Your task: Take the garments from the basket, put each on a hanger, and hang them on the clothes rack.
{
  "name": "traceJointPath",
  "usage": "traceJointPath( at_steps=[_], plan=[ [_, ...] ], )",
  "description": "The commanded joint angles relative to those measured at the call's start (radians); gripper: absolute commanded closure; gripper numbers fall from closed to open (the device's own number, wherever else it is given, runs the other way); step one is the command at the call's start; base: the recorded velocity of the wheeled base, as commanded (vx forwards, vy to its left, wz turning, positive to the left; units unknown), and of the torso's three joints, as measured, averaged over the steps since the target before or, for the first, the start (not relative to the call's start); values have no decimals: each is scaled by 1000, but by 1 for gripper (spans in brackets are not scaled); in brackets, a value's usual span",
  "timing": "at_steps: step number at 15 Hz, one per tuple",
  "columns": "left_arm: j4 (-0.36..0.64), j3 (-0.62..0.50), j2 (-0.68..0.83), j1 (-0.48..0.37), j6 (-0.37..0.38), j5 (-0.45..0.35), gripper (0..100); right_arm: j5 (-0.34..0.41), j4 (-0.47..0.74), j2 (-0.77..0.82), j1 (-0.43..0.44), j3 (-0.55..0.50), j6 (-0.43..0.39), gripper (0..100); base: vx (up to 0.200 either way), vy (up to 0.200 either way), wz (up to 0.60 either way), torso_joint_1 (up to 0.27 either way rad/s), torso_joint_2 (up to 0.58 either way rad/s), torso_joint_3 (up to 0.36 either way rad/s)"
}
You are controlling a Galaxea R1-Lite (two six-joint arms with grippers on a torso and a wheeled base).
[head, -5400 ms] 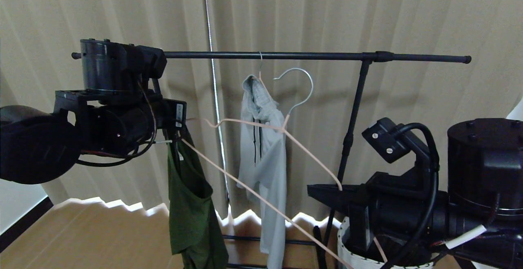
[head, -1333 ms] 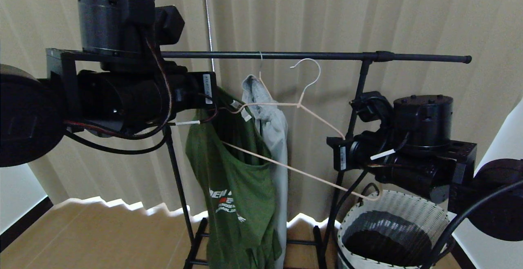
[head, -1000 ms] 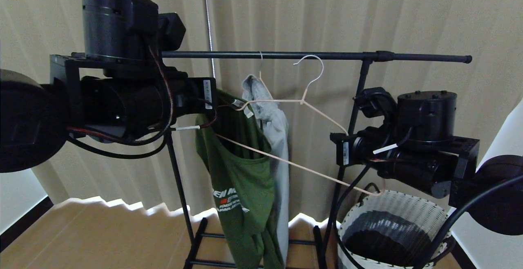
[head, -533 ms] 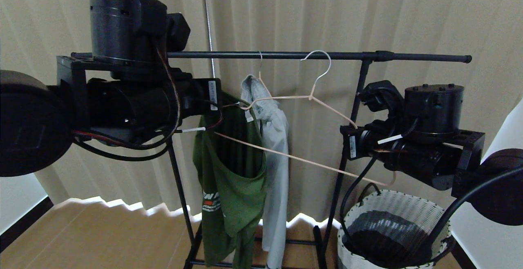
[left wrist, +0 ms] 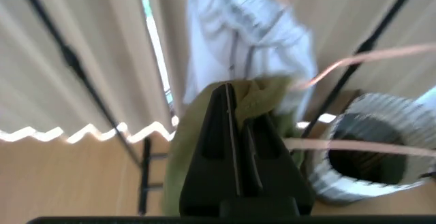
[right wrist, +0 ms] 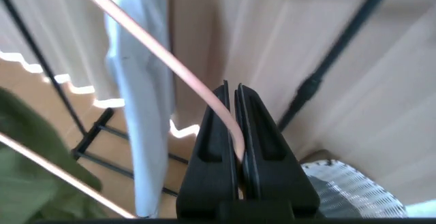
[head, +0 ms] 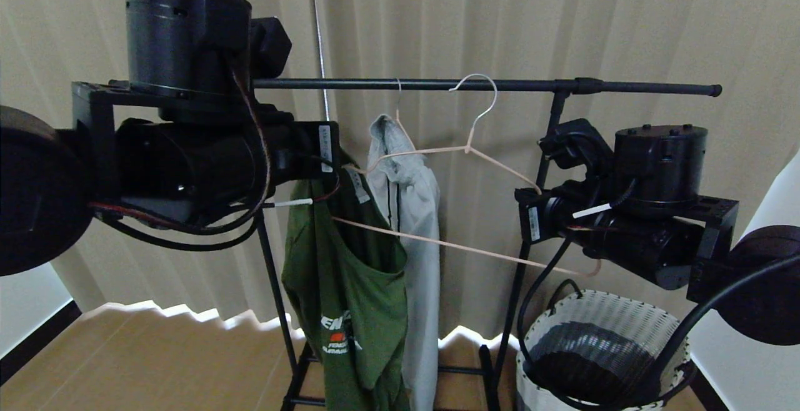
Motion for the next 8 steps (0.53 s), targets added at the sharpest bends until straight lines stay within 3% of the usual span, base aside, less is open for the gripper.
traceJointPath(
  at_steps=[1,8],
  plan=[
    [-37,-30,61,-3,0,2,100,2,0,1,18,6,2,100,0,0,0,0,0,0],
    [-74,-40,73,-35,-25,-10,100,5,-8,84,70,-54,11,100,0,0,0,0,0,0]
  ],
)
